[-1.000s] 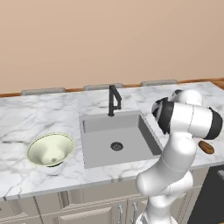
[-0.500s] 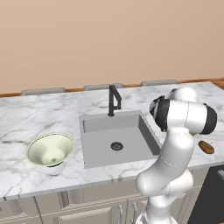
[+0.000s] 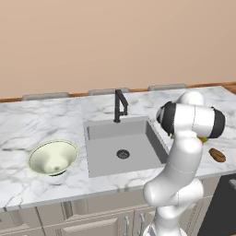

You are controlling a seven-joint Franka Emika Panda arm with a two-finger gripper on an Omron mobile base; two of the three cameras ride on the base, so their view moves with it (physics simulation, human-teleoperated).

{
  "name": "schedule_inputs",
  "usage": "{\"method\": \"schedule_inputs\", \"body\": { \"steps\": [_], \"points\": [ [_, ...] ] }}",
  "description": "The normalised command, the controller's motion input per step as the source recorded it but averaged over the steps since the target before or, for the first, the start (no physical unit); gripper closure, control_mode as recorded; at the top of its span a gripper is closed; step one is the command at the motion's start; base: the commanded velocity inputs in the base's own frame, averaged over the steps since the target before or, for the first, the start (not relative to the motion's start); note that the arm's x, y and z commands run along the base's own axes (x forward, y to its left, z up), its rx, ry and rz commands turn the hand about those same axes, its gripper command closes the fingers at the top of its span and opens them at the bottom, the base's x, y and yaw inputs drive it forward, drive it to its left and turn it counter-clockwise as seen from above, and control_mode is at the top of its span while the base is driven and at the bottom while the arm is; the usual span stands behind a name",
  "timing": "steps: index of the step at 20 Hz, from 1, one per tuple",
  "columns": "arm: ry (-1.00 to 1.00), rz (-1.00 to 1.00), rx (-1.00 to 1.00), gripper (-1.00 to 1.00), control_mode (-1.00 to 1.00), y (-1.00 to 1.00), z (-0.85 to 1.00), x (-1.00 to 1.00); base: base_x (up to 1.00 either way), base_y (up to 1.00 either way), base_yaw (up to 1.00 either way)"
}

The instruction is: There is a mixed pile of frozen fruits and vegetables on the counter. Locate all the frozen vegetables and place the items in a bowl on the counter. Take all the frozen fruits and defrost them in a running sink.

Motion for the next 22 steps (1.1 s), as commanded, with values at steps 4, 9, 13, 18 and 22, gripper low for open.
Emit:
{"method": "schedule_inputs", "body": {
  "steps": [4, 9, 13, 18, 22],
  "points": [
    [0.00, 0.00, 0.00, -1.00, -1.00, 0.00, -0.16, 0.05, 0.00, 0.00, 0.00],
    [0.00, 0.00, 0.00, -1.00, -1.00, 0.00, -0.16, 0.03, 0.00, 0.00, 0.00],
    [0.00, 0.00, 0.00, -1.00, -1.00, 0.00, -0.18, 0.07, 0.00, 0.00, 0.00],
    [0.00, 0.00, 0.00, -1.00, -1.00, 0.00, -0.14, 0.16, 0.00, 0.00, 0.00],
    [0.00, 0.00, 0.00, -1.00, -1.00, -0.03, -0.09, 0.14, 0.00, 0.00, 0.00]
  ]
}}
